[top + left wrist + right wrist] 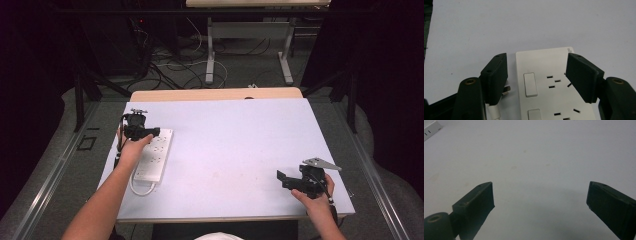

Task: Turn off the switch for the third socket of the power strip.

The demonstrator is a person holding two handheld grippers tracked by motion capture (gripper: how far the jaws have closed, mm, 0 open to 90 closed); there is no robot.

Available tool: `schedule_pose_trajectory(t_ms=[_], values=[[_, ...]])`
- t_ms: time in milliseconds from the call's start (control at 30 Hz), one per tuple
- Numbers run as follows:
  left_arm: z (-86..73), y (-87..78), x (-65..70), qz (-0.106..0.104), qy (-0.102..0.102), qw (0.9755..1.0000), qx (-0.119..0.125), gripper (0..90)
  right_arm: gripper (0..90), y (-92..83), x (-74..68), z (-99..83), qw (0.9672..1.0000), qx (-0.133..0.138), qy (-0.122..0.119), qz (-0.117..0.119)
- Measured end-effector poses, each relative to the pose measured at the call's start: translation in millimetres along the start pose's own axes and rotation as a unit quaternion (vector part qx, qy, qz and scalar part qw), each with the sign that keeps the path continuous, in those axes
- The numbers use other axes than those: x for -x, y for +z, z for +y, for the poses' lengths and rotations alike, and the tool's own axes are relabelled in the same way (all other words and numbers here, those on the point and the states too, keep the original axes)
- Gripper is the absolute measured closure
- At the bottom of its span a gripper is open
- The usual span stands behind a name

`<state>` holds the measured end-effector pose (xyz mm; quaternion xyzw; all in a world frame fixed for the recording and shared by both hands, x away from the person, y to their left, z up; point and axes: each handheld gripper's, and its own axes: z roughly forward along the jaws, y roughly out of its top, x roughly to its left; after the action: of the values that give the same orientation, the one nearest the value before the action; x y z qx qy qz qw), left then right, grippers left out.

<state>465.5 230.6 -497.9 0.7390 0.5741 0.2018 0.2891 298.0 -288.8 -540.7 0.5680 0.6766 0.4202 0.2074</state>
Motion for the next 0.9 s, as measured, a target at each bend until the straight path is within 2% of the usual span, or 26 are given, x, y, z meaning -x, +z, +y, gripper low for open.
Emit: schedule_pose_trajectory(t_ms=[200,400,467,500,533,633,767,900], values=[[-1.4,-6.2,4.3,-0.012,0.013,0.9998,-0.002,31.8,7.0,0.1,0.3,0.0,1.0000,-0.002,-0.004,0.002],[-3.0,-13.0,7.7,-0.014,0.028,0.9994,0.015,26.5,7.0,0.3,0.4,-0.1,1.0000,-0.002,-0.003,0.002],[-3.3,-15.6,8.6,-0.020,0.023,0.9994,0.017,24.4,7.1,0.3,0.3,-0.1,1.0000,-0.002,-0.003,0.002],[-3.2,-17.1,8.3,-0.020,0.027,0.9993,0.015,23.2,7.1,0.3,0.2,-0.1,1.0000,-0.002,-0.003,0.002],[-3.8,-17.7,9.5,-0.027,0.019,0.9993,0.016,21.8,7.1,0.3,0.1,-0.1,1.0000,-0.002,-0.003,0.002],[-5.0,-20.1,10.2,-0.038,0.015,0.9991,0.014,17.0,7.1,0.7,0.1,-0.1,1.0000,-0.001,-0.004,0.001],[-6.1,-23.9,10.7,-0.047,0.010,0.9987,0.013,15.1,7.1,1.0,-0.6,-0.2,1.0000,-0.003,-0.003,0.003],[-7.6,-26.1,12.9,-0.072,0.025,0.9970,0.014,1.3,7.1,1.1,-1.0,-0.2,1.0000,-0.003,-0.003,0.003]])
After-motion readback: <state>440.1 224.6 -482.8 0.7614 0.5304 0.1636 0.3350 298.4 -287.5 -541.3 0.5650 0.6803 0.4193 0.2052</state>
